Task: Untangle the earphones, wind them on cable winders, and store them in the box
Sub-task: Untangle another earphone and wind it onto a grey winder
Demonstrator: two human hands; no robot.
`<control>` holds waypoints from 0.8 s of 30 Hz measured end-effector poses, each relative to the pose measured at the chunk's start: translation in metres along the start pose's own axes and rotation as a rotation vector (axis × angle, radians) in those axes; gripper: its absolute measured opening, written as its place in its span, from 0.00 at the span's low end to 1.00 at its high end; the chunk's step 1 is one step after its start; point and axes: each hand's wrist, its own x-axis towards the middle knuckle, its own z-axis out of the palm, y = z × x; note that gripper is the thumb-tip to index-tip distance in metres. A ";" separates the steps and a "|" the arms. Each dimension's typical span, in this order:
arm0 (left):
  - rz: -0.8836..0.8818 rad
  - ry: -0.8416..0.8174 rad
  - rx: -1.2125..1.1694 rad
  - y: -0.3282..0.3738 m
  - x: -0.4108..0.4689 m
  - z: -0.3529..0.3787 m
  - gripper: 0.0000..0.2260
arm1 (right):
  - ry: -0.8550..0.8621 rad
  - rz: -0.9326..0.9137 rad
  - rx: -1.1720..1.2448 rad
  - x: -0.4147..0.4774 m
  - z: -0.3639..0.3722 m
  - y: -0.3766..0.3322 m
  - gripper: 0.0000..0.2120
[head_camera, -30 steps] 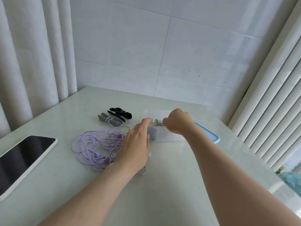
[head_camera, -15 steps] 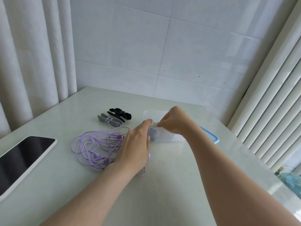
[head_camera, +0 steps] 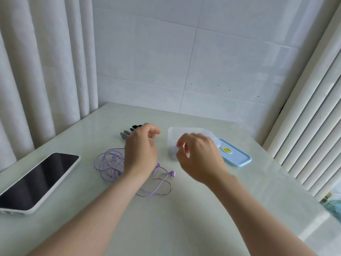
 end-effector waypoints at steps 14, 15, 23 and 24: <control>-0.014 -0.237 0.165 -0.008 -0.003 -0.006 0.23 | -0.272 0.215 0.349 -0.031 0.030 -0.007 0.05; 0.012 -0.239 0.181 -0.006 -0.004 -0.008 0.22 | -0.250 0.224 0.350 -0.031 0.030 -0.005 0.05; 0.261 -0.476 0.412 0.002 -0.011 -0.003 0.15 | 0.043 0.325 0.321 -0.032 0.016 0.018 0.05; 0.295 -0.471 0.425 0.000 -0.013 -0.001 0.14 | 0.079 0.350 0.354 -0.031 0.015 0.018 0.04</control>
